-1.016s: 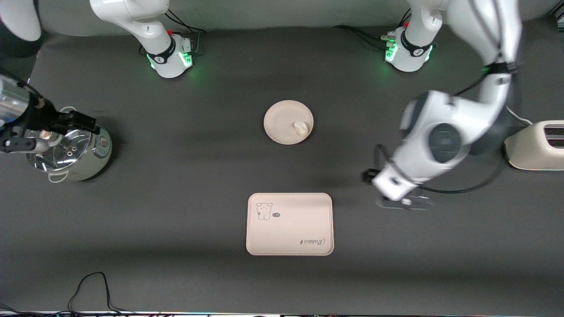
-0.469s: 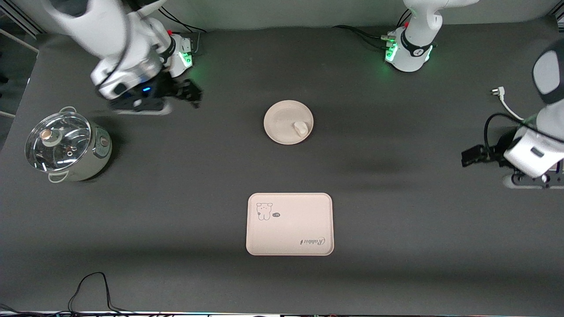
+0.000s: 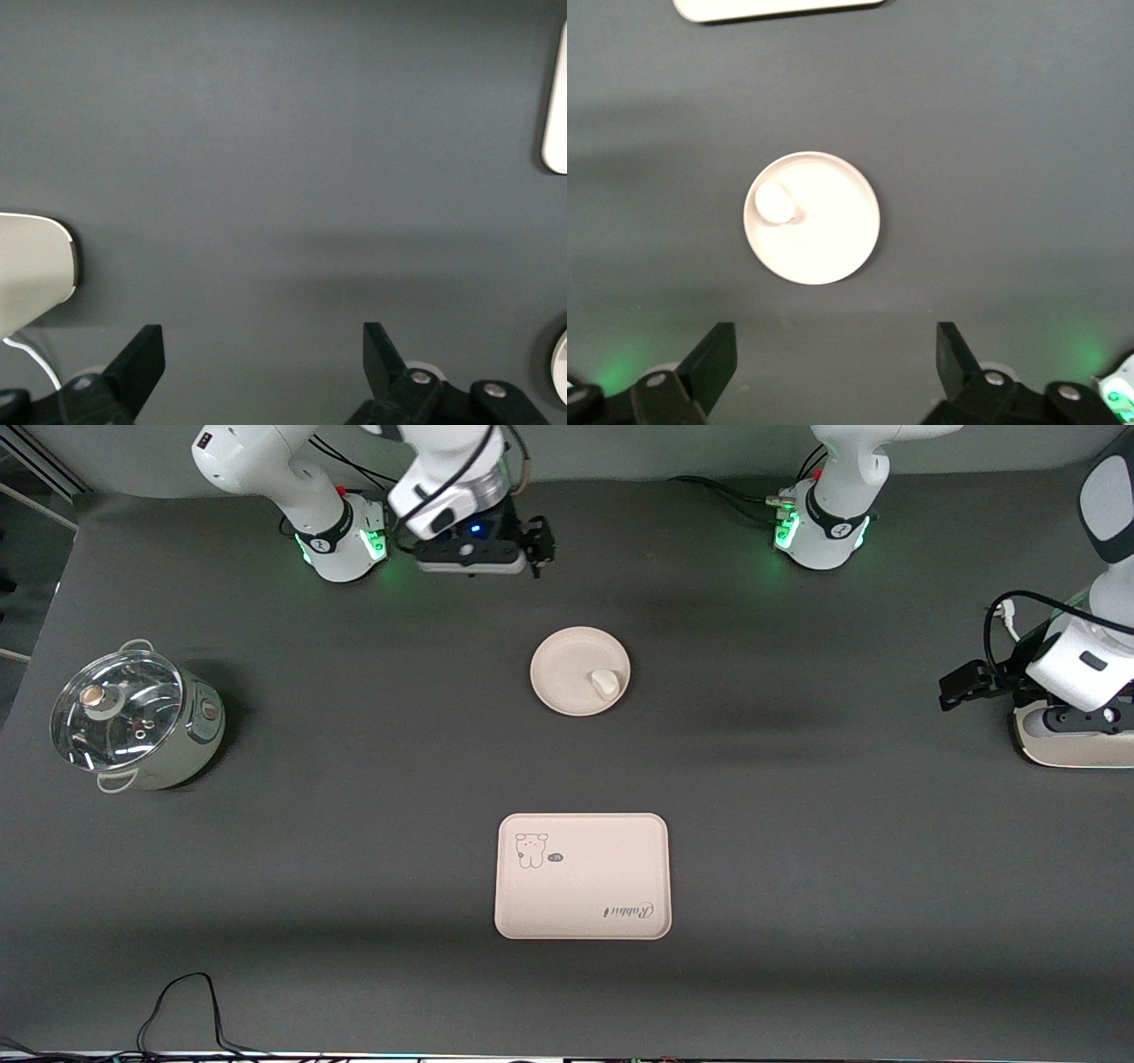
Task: Place bun in plate and plate on tray
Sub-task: 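Move the right gripper toward the plate rim while the left gripper retracts, then lower the right gripper and close it on the plate rim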
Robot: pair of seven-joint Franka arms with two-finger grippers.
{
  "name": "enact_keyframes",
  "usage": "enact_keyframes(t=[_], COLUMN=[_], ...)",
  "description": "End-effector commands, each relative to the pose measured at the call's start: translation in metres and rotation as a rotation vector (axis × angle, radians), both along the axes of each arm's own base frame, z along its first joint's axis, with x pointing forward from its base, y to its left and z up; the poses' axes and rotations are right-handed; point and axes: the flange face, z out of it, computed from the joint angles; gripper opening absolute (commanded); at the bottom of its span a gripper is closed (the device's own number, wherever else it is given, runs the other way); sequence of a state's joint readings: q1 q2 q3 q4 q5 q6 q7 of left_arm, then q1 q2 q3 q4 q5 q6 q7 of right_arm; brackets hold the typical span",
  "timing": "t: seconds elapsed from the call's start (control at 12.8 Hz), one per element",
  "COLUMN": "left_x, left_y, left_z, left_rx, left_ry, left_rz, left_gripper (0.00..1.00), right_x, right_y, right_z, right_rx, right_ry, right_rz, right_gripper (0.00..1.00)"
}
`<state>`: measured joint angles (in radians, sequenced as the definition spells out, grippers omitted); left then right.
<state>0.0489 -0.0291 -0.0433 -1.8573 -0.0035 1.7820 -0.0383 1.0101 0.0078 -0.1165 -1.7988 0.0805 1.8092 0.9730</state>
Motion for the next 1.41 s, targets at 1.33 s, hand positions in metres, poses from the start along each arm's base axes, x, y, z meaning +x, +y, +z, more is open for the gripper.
enact_keyframes(t=[1.33], left_x=[0.002], left_y=[0.009], left_z=[0.030], left_rx=[0.011], left_ry=[-0.035], left_rz=[0.031], left_gripper=[1.00], right_x=[-0.002], right_y=[-0.054], right_z=[-0.295], right_rx=[0.249], right_ry=[-0.096], right_rz=[0.030], right_gripper=[1.00])
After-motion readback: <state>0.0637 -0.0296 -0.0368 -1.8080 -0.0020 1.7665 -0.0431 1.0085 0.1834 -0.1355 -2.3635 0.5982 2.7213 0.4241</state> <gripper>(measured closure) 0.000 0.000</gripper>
